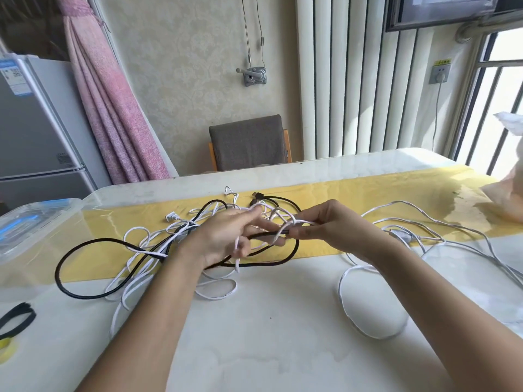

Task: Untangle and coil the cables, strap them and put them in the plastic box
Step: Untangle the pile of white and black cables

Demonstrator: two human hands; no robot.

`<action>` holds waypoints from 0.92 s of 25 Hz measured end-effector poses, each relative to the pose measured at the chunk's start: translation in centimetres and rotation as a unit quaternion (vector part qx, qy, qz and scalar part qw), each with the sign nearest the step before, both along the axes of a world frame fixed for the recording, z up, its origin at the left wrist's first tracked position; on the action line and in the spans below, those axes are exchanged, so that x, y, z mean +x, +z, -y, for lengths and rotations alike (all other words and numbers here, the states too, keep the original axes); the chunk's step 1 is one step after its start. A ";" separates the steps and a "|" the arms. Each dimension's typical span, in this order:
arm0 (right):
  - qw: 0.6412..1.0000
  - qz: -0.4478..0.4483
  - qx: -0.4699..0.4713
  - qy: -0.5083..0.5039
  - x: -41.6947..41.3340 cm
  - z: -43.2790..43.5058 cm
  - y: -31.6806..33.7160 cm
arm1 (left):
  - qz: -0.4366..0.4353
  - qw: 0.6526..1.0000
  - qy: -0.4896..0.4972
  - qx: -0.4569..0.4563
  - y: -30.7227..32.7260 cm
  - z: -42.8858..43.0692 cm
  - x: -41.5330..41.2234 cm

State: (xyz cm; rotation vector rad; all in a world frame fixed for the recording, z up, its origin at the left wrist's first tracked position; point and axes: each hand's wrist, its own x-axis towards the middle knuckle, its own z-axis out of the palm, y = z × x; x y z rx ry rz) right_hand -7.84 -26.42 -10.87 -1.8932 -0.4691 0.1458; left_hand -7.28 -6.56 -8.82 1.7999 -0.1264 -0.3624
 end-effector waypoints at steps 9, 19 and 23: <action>0.986 0.112 -0.045 -0.117 0.0 -0.1 0.3 | 0.225 0.974 -0.027 0.005 -0.6 1.0 0.0; 0.988 -0.027 0.033 -0.148 -1.2 -1.4 0.8 | 0.181 0.967 -0.153 -0.092 -1.7 2.6 -0.8; 0.984 0.020 -0.033 -0.172 -1.1 -2.3 0.4 | 0.240 0.970 -0.001 -0.049 -1.7 3.0 -0.7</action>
